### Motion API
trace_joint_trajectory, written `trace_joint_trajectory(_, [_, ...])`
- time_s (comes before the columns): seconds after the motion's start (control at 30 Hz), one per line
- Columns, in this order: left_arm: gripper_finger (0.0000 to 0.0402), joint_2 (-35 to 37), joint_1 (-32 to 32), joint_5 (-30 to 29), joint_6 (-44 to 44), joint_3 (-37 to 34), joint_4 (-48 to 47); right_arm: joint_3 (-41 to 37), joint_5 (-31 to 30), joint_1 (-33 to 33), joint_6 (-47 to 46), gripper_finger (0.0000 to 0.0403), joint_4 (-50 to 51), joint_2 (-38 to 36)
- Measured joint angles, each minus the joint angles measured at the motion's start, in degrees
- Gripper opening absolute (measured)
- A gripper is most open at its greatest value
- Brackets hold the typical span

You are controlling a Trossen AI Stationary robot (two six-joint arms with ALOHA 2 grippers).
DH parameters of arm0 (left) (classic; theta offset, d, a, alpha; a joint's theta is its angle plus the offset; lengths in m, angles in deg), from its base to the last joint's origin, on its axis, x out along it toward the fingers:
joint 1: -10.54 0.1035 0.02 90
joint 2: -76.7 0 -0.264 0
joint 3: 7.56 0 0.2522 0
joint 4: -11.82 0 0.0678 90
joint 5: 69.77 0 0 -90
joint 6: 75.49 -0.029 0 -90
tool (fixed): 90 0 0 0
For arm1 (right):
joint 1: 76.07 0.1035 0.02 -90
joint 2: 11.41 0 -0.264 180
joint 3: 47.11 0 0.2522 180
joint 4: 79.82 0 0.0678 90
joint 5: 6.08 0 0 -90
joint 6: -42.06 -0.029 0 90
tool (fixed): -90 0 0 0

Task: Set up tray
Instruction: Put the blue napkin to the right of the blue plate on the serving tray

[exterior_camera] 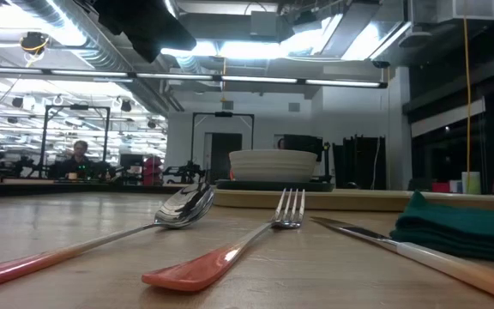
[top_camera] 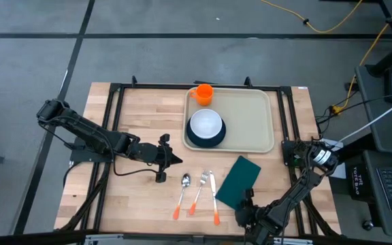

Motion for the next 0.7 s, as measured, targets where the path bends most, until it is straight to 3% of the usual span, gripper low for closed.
trace_joint_trajectory(0.13, [0.0007, 0.0, 0.0, -0.01, 0.0, 0.0, 0.0, -0.07, -0.25, -0.01, -4.59, 0.0018, -0.46, 0.05])
trace_joint_trajectory(0.5, [0.0008, 0.0, 0.0, -0.02, 0.01, 0.0, 0.02, 0.08, 0.05, -0.15, -9.04, 0.0017, 0.98, -0.27])
trace_joint_trajectory(0.7, [0.0005, 0.0, 0.0, -0.13, 0.02, 0.0, 1.56, 4.26, 1.91, -0.2, -12.65, 0.0017, 15.18, -2.04])
